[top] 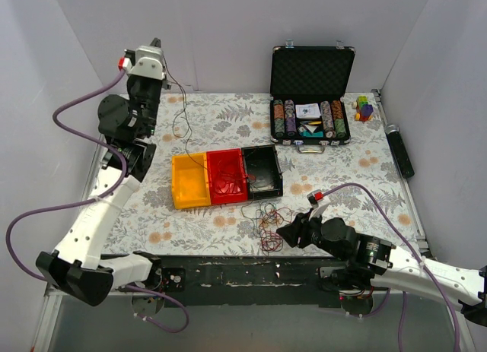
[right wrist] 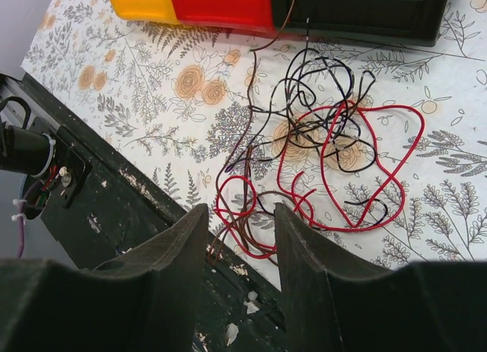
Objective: Untangle the cables
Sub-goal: Untie the cable, then place the cable in the bin.
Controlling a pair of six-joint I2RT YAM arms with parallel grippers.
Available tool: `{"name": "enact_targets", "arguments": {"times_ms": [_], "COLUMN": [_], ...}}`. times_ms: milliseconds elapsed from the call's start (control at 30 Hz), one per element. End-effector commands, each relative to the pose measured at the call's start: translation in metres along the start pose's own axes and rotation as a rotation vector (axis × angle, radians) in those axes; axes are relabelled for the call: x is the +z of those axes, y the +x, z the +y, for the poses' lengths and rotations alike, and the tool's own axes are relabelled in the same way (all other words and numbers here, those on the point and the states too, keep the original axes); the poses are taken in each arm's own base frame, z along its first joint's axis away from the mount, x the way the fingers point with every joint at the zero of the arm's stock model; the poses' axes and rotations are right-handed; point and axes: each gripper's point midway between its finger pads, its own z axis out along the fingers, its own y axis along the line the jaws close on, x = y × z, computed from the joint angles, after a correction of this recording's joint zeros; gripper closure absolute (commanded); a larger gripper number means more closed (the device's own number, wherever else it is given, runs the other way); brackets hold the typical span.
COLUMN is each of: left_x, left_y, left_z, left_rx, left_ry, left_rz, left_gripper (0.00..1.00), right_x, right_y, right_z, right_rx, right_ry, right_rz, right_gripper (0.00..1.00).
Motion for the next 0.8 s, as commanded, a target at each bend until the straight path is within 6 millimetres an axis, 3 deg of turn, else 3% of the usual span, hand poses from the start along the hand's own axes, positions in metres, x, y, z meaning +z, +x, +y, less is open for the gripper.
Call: {"name": "enact_targets", "arguments": {"times_ms": [0, 167, 267, 367, 633, 767], "left_x": [0.01, 0.009, 0.008, 0.006, 0.001, 0.003], "left_y": [-0.083, -0.123, -0.125, -0.11, -0.031, -0.007], "left_z": [0.017, 0.021, 0.019, 0.015, -0.006, -0.01], "left_rx": [-0.122, -0.186, -0.198, -0.187, -0.134, -0.117], "left_ry": [0.015, 0.052, 0.067, 0.064, 0.059, 0.04], "left_rz": [-0.159, -0.238, -0.237, -0.209, -0.068, -0.036], "left_gripper": [1.0, 1.0, 1.0, 1.0, 1.0, 1.0], "right_x": [-0.003, -0.001, -0.001, -0.001, -0.003, -0.005], "right_y": [-0.023, -0.022, -0.022, -0.022, -0.023, -0.025], "right_z": [0.015, 0.014, 0.014, 0.014, 0.013, 0.012], "right_rx": [0.024, 0.022, 0.019, 0.019, 0.027, 0.034], "right_ry": [-0.03, -0.023, -0.023, -0.024, -0.022, -0.022], "right_rz": [-0.063, -0.057, -0.057, -0.059, -0.07, -0.079], "right_gripper": [0.52, 0.52, 0.52, 0.52, 0.52, 0.52]}}
